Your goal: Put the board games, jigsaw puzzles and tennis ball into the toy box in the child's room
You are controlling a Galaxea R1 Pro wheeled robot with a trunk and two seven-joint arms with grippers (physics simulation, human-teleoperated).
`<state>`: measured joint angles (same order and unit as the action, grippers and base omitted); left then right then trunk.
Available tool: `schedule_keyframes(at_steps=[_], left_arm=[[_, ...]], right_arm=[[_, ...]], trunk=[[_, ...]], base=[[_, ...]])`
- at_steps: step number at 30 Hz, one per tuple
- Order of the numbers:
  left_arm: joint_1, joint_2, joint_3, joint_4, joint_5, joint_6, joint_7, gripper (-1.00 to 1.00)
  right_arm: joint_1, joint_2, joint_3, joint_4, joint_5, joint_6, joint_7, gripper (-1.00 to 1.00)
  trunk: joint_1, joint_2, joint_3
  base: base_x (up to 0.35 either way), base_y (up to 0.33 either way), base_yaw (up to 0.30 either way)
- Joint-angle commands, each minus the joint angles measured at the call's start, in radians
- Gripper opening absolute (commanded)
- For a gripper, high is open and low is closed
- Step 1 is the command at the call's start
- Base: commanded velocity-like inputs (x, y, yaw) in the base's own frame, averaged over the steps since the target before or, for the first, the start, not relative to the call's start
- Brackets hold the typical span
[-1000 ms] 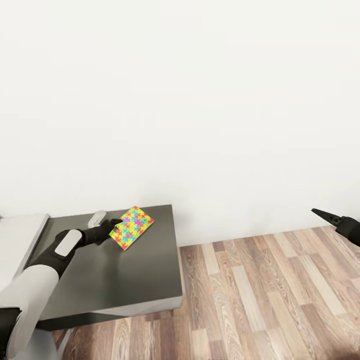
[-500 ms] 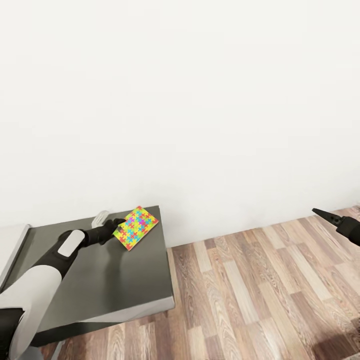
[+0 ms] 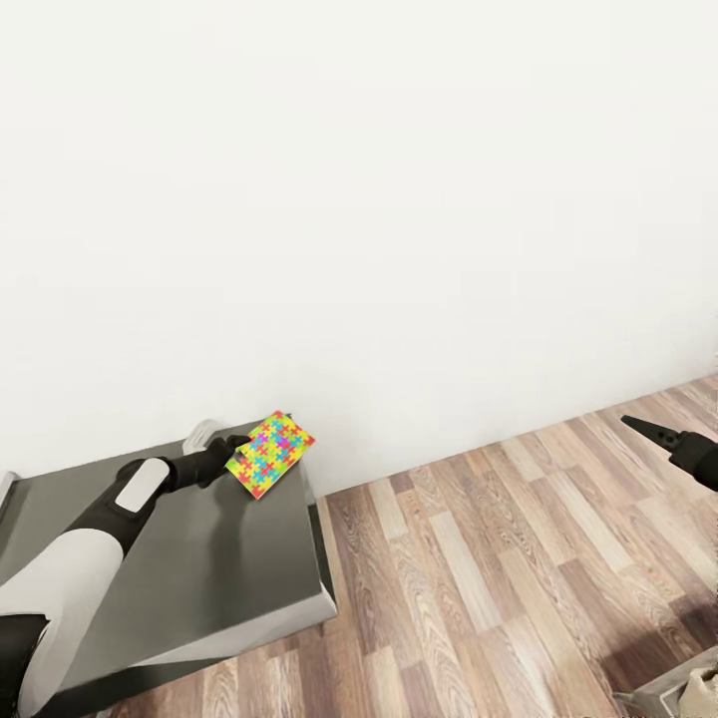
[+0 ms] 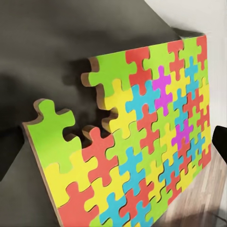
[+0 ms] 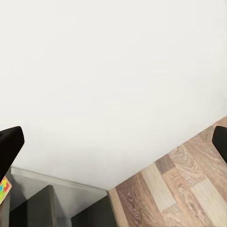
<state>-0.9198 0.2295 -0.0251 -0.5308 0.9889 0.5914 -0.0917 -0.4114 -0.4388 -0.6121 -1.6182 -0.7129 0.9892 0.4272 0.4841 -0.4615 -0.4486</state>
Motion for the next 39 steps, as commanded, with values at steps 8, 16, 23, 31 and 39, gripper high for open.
schedule_keyframes(at_steps=[8,16,23,31,39], left_arm=[[-0.001,0.001,-0.003,-0.001,0.002,0.002,-0.002,1.00],[0.066,0.023,0.002,-0.050,0.003,0.001,-0.056,1.00],[0.312,0.064,0.004,-0.453,0.000,0.014,-0.008,1.00],[0.492,0.066,0.002,-0.819,0.071,0.016,0.165,1.00],[0.596,0.008,-0.001,-1.058,0.229,0.159,0.275,1.00]], right_arm=[[-0.001,0.000,0.004,0.000,0.008,0.005,0.037,1.00],[-0.023,-0.010,0.009,0.113,0.014,0.001,0.034,1.00],[-0.390,0.014,0.387,0.834,0.019,-0.012,-0.061,1.00],[-0.551,0.141,0.489,1.210,0.025,-0.194,-0.079,1.00],[-0.566,0.292,0.749,1.221,0.029,-0.280,0.204,1.00]], trunk=[[0.000,-0.002,-0.001],[0.000,-0.002,-0.001],[0.000,-0.002,-0.001],[0.000,-0.002,-0.001],[0.000,-0.002,-0.001]], base=[[0.000,0.000,-0.140],[0.000,0.000,-0.009],[0.000,0.000,0.000],[0.000,0.000,0.000],[0.000,0.000,0.000]])
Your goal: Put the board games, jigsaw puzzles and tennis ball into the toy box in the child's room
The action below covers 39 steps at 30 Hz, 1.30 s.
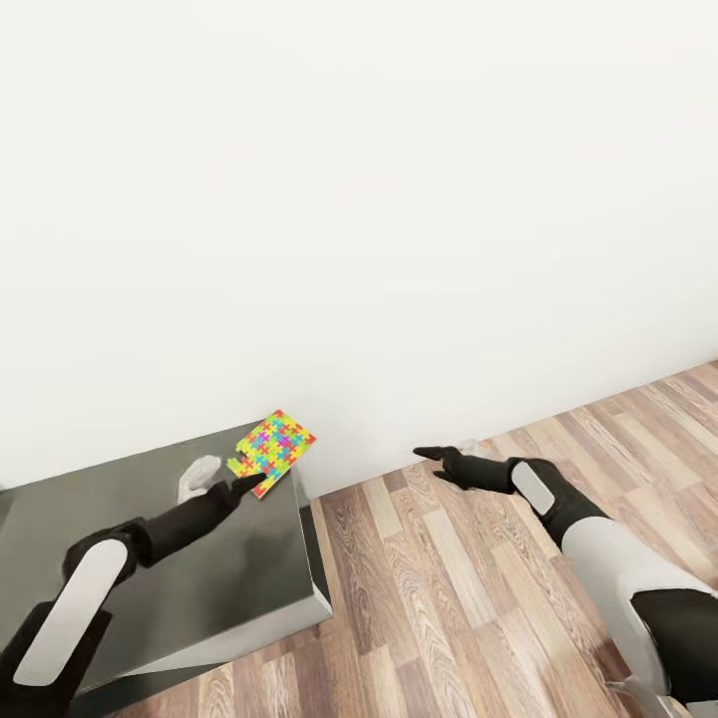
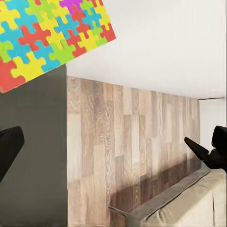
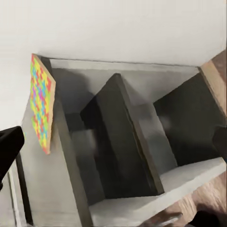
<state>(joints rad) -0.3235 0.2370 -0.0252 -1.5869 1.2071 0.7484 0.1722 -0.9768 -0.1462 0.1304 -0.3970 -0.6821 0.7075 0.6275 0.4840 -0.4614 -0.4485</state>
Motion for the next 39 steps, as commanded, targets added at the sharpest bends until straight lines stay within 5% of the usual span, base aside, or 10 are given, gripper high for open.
schedule_keyframes(at_steps=[1,2,8,10,13,22,25,36,39], left_arm=[[-0.007,-0.011,-0.003,-0.006,0.027,0.011,0.039,1.00],[-0.027,-0.035,-0.011,-0.012,0.051,0.028,0.100,1.00],[-0.079,-0.093,-0.044,-0.020,0.091,0.097,0.292,1.00],[-0.102,-0.118,-0.054,-0.021,0.141,0.120,0.324,1.00],[-0.125,-0.145,-0.061,-0.022,0.278,0.142,0.353,1.00],[-0.132,-0.140,-0.037,-0.023,0.547,0.157,0.363,1.00],[-0.133,-0.145,-0.039,-0.022,0.597,0.184,0.361,1.00],[-0.134,-0.153,-0.040,-0.022,0.632,0.242,0.356,1.00],[-0.134,-0.154,-0.041,-0.022,0.632,0.243,0.355,1.00]], right_arm=[[-0.001,0.002,0.030,-0.001,-0.002,0.000,0.029,1.00],[-0.002,0.004,0.064,-0.004,-0.003,-0.003,0.067,1.00],[-0.003,0.003,0.115,-0.023,-0.004,-0.005,0.169,1.00],[-0.003,0.003,0.124,-0.028,-0.003,-0.007,0.207,1.00],[-0.003,0.002,0.130,-0.031,-0.001,-0.008,0.234,1.00],[-0.003,0.002,0.137,-0.034,-0.002,-0.007,0.255,1.00],[-0.003,0.002,0.137,-0.034,-0.002,-0.006,0.256,1.00],[-0.009,-0.014,0.125,-0.045,-0.003,-0.001,0.308,1.00],[-0.016,-0.029,0.113,-0.037,-0.006,0.002,0.213,1.00]], trunk=[[0.000,-0.002,-0.001],[0.000,-0.002,-0.001],[0.000,-0.002,-0.001],[0.000,-0.002,-0.001],[0.000,-0.002,-0.001],[0.020,-0.037,-0.017],[0.031,-0.058,-0.027],[0.073,-0.135,-0.059],[0.085,-0.156,-0.067]], base=[[0.000,0.000,0.000],[0.000,0.000,0.000],[0.000,0.000,0.000],[0.000,0.000,0.000],[0.000,0.000,0.000],[0.000,0.000,0.000],[0.000,0.000,0.000],[0.000,0.000,0.188],[0.000,0.000,0.279]])
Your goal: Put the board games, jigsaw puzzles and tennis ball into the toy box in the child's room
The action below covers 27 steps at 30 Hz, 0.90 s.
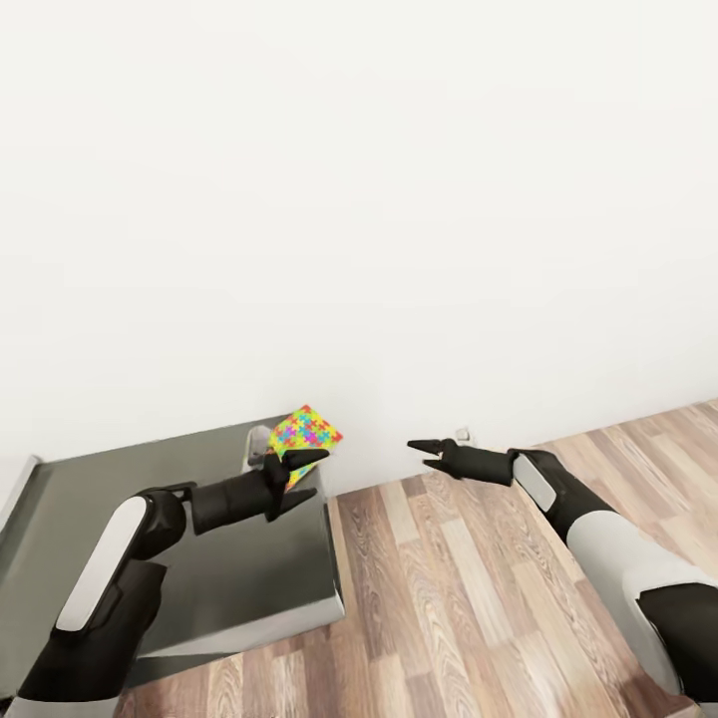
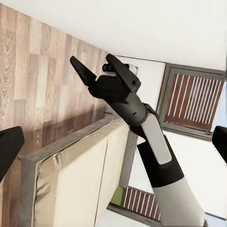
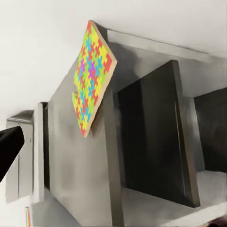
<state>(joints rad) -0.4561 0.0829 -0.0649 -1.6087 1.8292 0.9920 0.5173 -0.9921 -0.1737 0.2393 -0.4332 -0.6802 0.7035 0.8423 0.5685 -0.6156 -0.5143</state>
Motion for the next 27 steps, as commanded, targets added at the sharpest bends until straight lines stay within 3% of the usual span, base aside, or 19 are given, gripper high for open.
schedule_keyframes(at_steps=[1,2,5,7,10,24,27], left_arm=[[-0.001,0.000,-0.001,0.000,0.010,0.000,0.010,1.00],[-0.001,0.000,-0.001,0.000,0.010,0.000,0.010,1.00],[-0.001,0.000,-0.001,0.000,0.011,0.001,0.010,1.00],[-0.001,0.000,-0.001,0.000,0.011,0.002,0.011,1.00],[-0.002,0.000,-0.002,0.000,0.010,0.002,0.012,1.00],[-0.002,-0.001,-0.003,0.000,0.007,0.001,0.016,1.00],[-0.001,-0.001,-0.003,0.000,0.005,0.000,0.017,1.00]], right_arm=[[-0.001,-0.003,-0.003,0.001,-0.009,0.006,-0.034,1.00],[-0.002,-0.003,-0.014,0.001,-0.011,0.005,-0.066,1.00],[-0.003,-0.007,-0.132,0.004,-0.014,0.001,-0.181,1.00],[-0.003,-0.010,-0.174,0.005,-0.014,0.000,-0.210,1.00],[-0.003,-0.011,-0.200,0.005,-0.015,-0.001,-0.248,1.00],[-0.002,-0.012,-0.219,0.003,-0.015,-0.002,-0.295,1.00],[-0.002,-0.013,-0.219,0.002,-0.015,-0.002,-0.295,1.00]], trunk=[[0.004,-0.008,-0.004],[0.008,-0.015,-0.006],[0.020,-0.036,-0.013],[0.027,-0.050,-0.018],[0.039,-0.071,-0.025],[0.092,-0.169,-0.059],[0.092,-0.169,-0.057]], base=[[0.000,0.000,0.278],[0.000,0.000,0.277],[0.000,0.000,0.277],[0.000,0.000,0.276],[0.000,0.000,0.277],[0.000,0.000,0.277],[0.000,0.000,0.276]])
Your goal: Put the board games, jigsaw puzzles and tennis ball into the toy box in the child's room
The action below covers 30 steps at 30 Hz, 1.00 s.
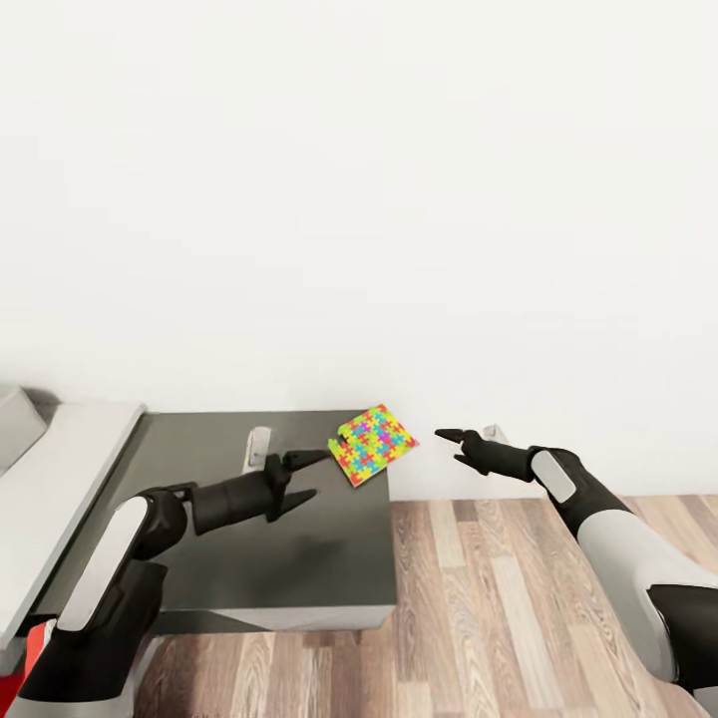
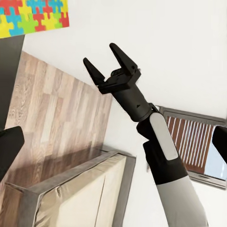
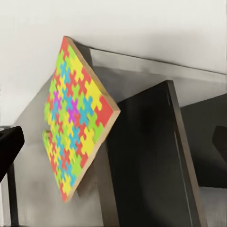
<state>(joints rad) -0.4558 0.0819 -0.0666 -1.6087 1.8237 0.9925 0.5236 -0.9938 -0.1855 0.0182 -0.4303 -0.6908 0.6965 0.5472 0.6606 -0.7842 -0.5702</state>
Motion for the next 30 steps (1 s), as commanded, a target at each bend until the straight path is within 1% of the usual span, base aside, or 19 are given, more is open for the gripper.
schedule_keyframes(at_steps=[1,8,13,16,18,27,29,30], left_arm=[[-0.001,0.000,-0.001,0.000,0.009,-0.001,0.011,1.00],[0.000,-0.001,-0.002,0.000,0.003,-0.003,0.019,1.00],[0.000,-0.001,-0.002,0.000,0.002,-0.003,0.020,1.00],[-0.001,-0.001,-0.002,0.000,0.002,-0.003,0.020,1.00],[0.000,-0.001,-0.002,0.000,0.002,-0.003,0.021,1.00],[-0.001,-0.001,-0.002,0.000,0.002,-0.003,0.021,1.00],[-0.001,-0.001,-0.002,0.000,0.002,-0.003,0.021,1.00],[-0.001,-0.001,-0.002,0.000,0.002,-0.003,0.021,1.00]], right_arm=[[0.000,-0.001,0.002,-0.001,-0.004,0.005,0.001,1.00],[0.000,-0.012,-0.003,-0.001,-0.005,0.006,0.002,1.00],[-0.001,-0.017,-0.010,-0.001,-0.006,0.006,0.002,1.00],[-0.001,-0.018,-0.034,-0.001,-0.006,0.006,0.001,1.00],[0.000,-0.022,-0.063,-0.001,-0.005,0.006,0.000,1.00],[0.000,-0.029,-0.082,0.001,-0.006,0.008,-0.002,1.00],[0.001,-0.029,-0.094,0.002,-0.007,0.009,-0.007,1.00],[0.001,-0.028,-0.109,0.002,-0.007,0.009,-0.018,1.00]], trunk=[[0.000,-0.001,0.000],[0.027,-0.050,-0.017],[0.046,-0.085,-0.032],[0.058,-0.106,-0.041],[0.065,-0.120,-0.048],[0.100,-0.183,-0.076],[0.108,-0.197,-0.082],[0.111,-0.204,-0.085]], base=[[0.000,0.000,0.276],[0.000,0.000,0.271],[0.000,0.000,0.100],[0.000,0.000,0.025],[0.000,0.000,0.009],[0.000,0.000,0.001],[0.000,0.000,0.000],[0.000,0.000,0.000]])
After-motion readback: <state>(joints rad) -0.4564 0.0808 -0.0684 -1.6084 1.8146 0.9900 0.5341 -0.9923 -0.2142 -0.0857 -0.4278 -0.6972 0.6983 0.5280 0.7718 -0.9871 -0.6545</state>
